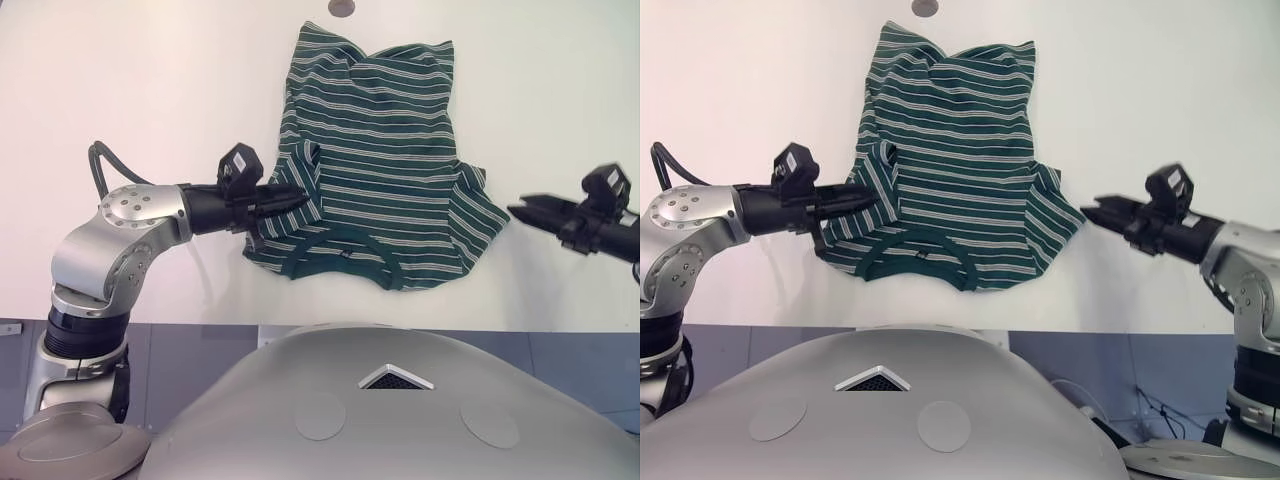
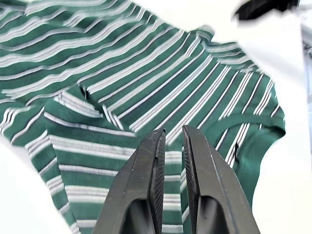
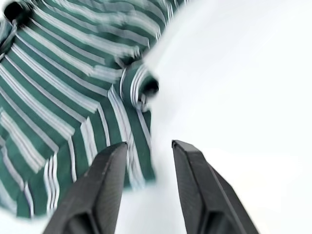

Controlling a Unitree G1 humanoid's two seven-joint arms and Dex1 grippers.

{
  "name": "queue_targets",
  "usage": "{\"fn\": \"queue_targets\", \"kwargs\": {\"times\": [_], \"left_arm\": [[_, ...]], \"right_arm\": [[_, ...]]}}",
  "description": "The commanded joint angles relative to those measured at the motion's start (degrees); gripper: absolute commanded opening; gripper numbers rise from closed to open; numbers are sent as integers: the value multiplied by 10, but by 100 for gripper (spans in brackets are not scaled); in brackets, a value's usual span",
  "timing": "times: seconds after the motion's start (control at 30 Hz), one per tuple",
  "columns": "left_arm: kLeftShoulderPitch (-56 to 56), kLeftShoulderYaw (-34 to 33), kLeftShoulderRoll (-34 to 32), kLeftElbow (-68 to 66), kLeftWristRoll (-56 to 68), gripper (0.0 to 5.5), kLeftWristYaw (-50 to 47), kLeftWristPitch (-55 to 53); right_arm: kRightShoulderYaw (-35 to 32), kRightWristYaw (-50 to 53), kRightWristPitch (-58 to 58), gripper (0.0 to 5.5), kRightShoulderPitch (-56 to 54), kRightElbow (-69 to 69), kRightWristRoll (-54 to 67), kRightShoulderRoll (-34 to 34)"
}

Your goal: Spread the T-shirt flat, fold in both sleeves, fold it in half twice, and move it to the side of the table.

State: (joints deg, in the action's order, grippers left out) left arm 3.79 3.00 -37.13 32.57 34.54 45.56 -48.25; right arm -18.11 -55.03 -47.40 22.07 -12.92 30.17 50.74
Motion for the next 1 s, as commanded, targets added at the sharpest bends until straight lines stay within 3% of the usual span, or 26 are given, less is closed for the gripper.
{"fn": "queue_targets", "kwargs": {"times": [0.03, 0.17, 0.43, 0.57, 0.77, 0.83, 1.0], "left_arm": [[-24, 0, 19, -30, -8, 63, -21, 16], [-22, 2, 40, -55, -16, 63, -31, 44], [-25, -1, 69, -116, -40, 63, -51, 89], [-28, -3, 79, -142, -43, 63, -54, 103], [-35, -6, 89, -173, -47, 63, -54, 118], [-40, -2, 92, -179, -49, 63, -53, 122], [-63, 2, 91, -196, -53, 63, -46, 120]], "right_arm": [[73, -20, 11, 171, -14, 84, -33, 2], [109, -44, 16, 171, -82, 137, -34, 8], [119, -85, 34, 10, -78, 142, -21, 25], [112, -87, 29, 4, -109, 139, -11, 25], [67, -133, -22, 4, -158, 16, 75, 63], [94, -129, -35, 4, -186, -20, 86, 55], [254, -66, -44, 4, -254, -56, 43, -46]]}}
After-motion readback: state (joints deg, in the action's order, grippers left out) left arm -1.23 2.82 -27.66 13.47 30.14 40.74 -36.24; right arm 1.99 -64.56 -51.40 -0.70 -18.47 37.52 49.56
